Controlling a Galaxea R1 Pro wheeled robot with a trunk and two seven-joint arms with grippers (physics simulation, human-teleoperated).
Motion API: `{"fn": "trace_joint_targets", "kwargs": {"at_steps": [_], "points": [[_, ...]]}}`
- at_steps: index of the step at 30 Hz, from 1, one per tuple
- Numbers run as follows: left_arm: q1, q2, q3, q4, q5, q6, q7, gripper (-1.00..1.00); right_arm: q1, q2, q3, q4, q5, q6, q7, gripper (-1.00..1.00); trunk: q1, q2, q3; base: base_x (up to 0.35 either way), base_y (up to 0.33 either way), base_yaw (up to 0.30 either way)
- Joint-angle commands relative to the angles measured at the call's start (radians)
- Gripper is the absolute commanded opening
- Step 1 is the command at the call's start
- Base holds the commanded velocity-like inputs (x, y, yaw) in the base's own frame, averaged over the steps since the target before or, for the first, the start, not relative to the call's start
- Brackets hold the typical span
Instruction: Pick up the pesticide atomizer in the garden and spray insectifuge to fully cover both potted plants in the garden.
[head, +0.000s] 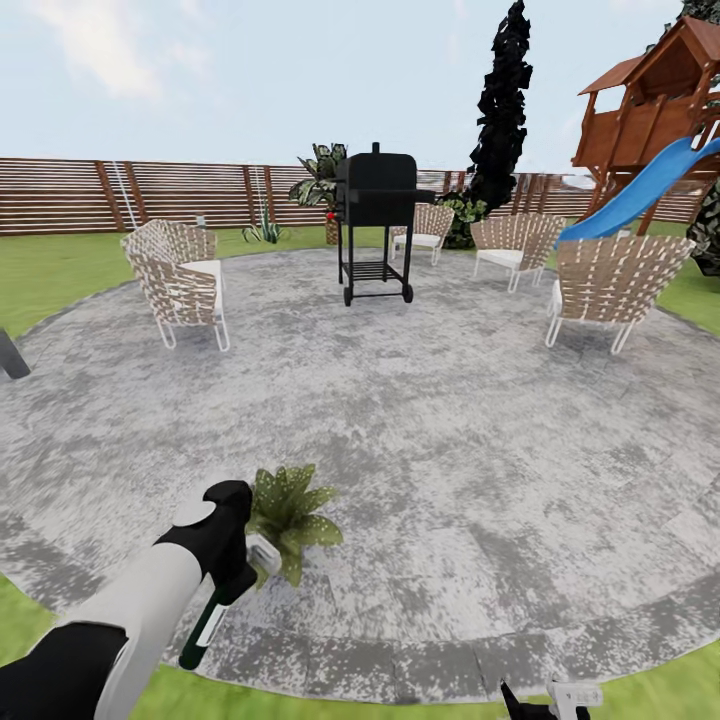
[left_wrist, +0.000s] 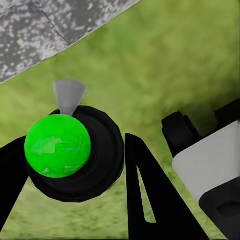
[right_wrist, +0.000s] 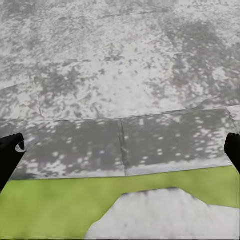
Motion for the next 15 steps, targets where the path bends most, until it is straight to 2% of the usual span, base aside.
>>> {"fn": "trace_joint_targets", "kwargs": {"at_steps": [1, 9, 11, 12, 14, 15], "points": [[0.006, 0.0, -0.002, -0.004, -0.009, 0.008, -0.009, -1.0, -0.001, 0.0, -0.009, 0.0, 0.003, -0.002, 0.008, 1.0, -0.001, 0.0, -0.001, -0.138, 0.109, 0.0], [0.01, -0.002, 0.004, -0.04, -0.007, 0.009, -0.007, -1.0, -0.001, 0.0, -0.008, 0.0, 0.003, -0.002, 0.008, 1.0, -0.001, 0.0, -0.001, -0.02, 0.016, 0.0], [0.01, -0.035, 0.003, -0.096, -0.007, 0.013, 0.002, -1.0, -0.001, 0.0, -0.009, 0.0, 0.003, -0.002, 0.008, 1.0, -0.001, 0.0, -0.001, 0.0, 0.0, 0.0], [0.01, -0.04, 0.003, -0.1, -0.007, 0.013, 0.003, -1.0, -0.001, 0.0, -0.008, 0.0, 0.003, -0.002, 0.008, 1.0, -0.001, 0.0, -0.001, 0.0, 0.0, 0.0], [0.01, -0.037, 0.001, -0.096, -0.008, 0.013, 0.003, -1.0, -0.001, 0.0, -0.008, 0.0, 0.003, -0.002, 0.008, 1.0, -0.001, 0.0, -0.001, 0.0, 0.0, 0.0], [0.013, -0.02, 0.001, -0.091, -0.008, 0.013, 0.004, -1.0, -0.001, 0.0, -0.008, 0.0, 0.003, -0.002, 0.008, 1.0, -0.001, 0.0, -0.001, 0.0, 0.0, 0.0]]}}
